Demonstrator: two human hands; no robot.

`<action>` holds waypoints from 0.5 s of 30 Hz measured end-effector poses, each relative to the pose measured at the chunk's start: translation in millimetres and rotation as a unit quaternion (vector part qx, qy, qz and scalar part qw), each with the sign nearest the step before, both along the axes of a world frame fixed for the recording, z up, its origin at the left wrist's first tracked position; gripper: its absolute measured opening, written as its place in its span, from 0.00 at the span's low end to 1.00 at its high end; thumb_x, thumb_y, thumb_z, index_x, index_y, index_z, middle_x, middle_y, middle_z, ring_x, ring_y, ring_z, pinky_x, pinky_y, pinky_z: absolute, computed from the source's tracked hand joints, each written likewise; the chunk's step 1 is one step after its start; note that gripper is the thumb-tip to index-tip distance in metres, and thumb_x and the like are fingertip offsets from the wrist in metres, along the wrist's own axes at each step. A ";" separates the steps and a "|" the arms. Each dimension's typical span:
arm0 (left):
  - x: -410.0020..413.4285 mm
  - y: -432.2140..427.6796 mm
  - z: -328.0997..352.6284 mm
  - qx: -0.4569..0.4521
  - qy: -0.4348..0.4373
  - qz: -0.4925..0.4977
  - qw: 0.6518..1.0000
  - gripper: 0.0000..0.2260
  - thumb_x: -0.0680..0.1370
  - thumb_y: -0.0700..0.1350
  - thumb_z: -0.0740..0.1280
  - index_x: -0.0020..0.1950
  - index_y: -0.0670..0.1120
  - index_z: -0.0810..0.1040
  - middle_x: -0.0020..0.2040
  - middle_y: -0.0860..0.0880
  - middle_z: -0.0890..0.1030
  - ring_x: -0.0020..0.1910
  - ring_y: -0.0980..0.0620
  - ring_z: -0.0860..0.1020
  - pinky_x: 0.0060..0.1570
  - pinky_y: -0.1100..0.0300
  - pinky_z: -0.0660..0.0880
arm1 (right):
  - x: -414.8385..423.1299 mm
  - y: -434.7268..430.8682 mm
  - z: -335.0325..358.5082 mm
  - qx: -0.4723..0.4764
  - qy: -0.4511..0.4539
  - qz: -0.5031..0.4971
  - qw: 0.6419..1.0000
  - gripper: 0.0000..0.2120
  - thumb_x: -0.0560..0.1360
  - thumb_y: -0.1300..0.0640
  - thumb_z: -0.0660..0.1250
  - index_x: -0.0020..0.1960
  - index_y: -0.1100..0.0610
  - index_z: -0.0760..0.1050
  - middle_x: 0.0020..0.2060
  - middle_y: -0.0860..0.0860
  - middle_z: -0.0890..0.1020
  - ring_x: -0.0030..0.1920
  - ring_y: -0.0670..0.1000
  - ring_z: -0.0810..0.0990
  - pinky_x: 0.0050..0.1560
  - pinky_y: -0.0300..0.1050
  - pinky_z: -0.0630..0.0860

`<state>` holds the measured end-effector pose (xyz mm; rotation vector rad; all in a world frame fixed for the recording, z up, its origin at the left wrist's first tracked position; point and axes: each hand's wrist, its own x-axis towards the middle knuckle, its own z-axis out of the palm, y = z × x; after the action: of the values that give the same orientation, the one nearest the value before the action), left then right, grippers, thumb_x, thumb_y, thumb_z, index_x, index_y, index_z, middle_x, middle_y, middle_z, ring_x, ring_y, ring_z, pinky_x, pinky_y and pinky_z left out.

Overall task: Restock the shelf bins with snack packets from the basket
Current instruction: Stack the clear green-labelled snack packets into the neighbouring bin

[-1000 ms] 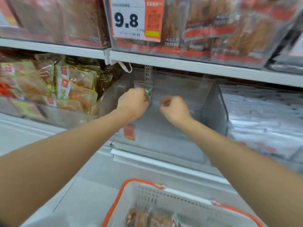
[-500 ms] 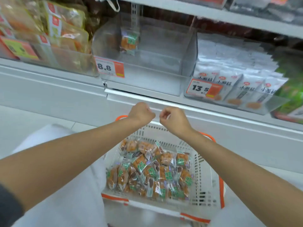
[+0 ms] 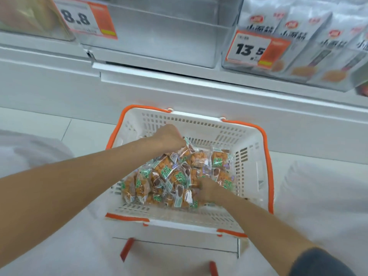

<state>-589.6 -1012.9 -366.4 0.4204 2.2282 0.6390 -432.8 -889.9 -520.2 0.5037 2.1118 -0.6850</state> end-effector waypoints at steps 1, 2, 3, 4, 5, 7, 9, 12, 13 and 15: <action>0.3 0.4 0.7 0.001 -0.004 -0.002 1.000 0.03 0.75 0.39 0.66 0.41 0.43 0.76 0.39 0.41 0.76 0.38 0.47 0.75 0.37 0.57 0.74 | 2.9 -6.8 -1.0 0.013 -0.008 0.003 1.000 0.11 0.76 0.60 0.68 0.56 0.56 0.70 0.55 0.49 0.75 0.42 0.44 0.78 0.48 0.37 0.79; 0.5 0.4 1.8 0.005 -0.007 -0.002 1.000 0.03 0.76 0.39 0.66 0.42 0.43 0.76 0.39 0.41 0.76 0.38 0.48 0.74 0.36 0.59 0.72 | 5.3 -9.9 -6.1 0.025 0.004 0.011 1.000 0.07 0.76 0.62 0.67 0.52 0.56 0.72 0.51 0.49 0.76 0.38 0.42 0.78 0.41 0.34 0.78; 0.6 0.7 3.4 0.008 -0.011 0.000 1.000 0.02 0.76 0.38 0.66 0.43 0.42 0.76 0.40 0.39 0.78 0.38 0.48 0.74 0.35 0.60 0.71 | 4.7 -11.3 -6.5 0.047 0.005 0.029 0.998 0.04 0.75 0.62 0.68 0.50 0.58 0.75 0.49 0.50 0.78 0.37 0.44 0.78 0.39 0.35 0.77; 0.9 0.5 4.9 0.010 -0.014 0.002 1.000 0.02 0.76 0.38 0.66 0.44 0.42 0.77 0.42 0.36 0.80 0.38 0.47 0.74 0.35 0.61 0.71 | 3.1 -11.1 -5.7 0.062 0.007 0.042 0.997 0.05 0.74 0.61 0.69 0.49 0.60 0.78 0.47 0.52 0.79 0.39 0.46 0.79 0.41 0.38 0.79; 1.0 0.4 6.1 0.013 -0.015 0.004 1.000 0.03 0.76 0.38 0.66 0.45 0.40 0.79 0.46 0.34 0.82 0.38 0.47 0.75 0.34 0.61 0.72 | 0.9 -10.0 -4.4 0.060 0.006 0.049 0.997 0.06 0.74 0.60 0.70 0.49 0.61 0.79 0.46 0.53 0.80 0.41 0.49 0.79 0.45 0.43 0.81; 1.2 0.6 8.4 0.018 -0.014 0.013 1.000 0.06 0.75 0.38 0.67 0.46 0.35 0.81 0.52 0.35 0.82 0.40 0.45 0.79 0.37 0.59 0.74 | -7.2 -8.4 7.5 0.013 0.028 0.037 0.999 0.02 0.73 0.63 0.69 0.45 0.58 0.77 0.42 0.52 0.79 0.43 0.51 0.78 0.51 0.52 0.81; 0.8 1.2 13.1 0.018 -0.019 0.005 1.000 0.08 0.75 0.37 0.67 0.50 0.34 0.81 0.54 0.38 0.82 0.45 0.43 0.82 0.41 0.57 0.76 | -17.1 -4.7 33.5 -0.014 0.069 -0.012 0.997 0.09 0.73 0.61 0.69 0.40 0.50 0.71 0.39 0.48 0.75 0.43 0.51 0.75 0.50 0.48 0.77; 1.0 1.6 28.7 -0.014 -0.019 -0.083 0.996 0.14 0.76 0.36 0.68 0.62 0.40 0.77 0.59 0.45 0.77 0.48 0.46 0.78 0.38 0.60 0.73 | -32.6 4.1 84.2 0.005 0.129 -0.025 0.991 0.10 0.72 0.61 0.70 0.48 0.53 0.70 0.43 0.50 0.75 0.45 0.52 0.75 0.48 0.48 0.75; 0.3 0.7 32.6 -0.026 -0.015 -0.121 0.992 0.19 0.75 0.36 0.69 0.66 0.43 0.74 0.62 0.45 0.74 0.51 0.46 0.77 0.40 0.61 0.73 | -37.0 6.9 105.0 0.005 0.153 -0.014 0.988 0.10 0.73 0.64 0.69 0.49 0.55 0.71 0.44 0.52 0.77 0.45 0.53 0.76 0.48 0.49 0.76; -1.0 -2.0 38.6 -0.045 -0.006 -0.196 0.980 0.28 0.74 0.40 0.73 0.72 0.46 0.67 0.70 0.46 0.69 0.62 0.45 0.74 0.54 0.57 0.74 | -41.7 16.8 149.9 0.018 0.200 0.043 0.979 0.10 0.72 0.66 0.68 0.49 0.55 0.70 0.45 0.52 0.78 0.45 0.53 0.77 0.46 0.49 0.75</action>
<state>-590.6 -1014.9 -327.8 0.7807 2.0717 0.3276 -474.5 -873.2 -370.3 0.3072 2.5093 -0.7472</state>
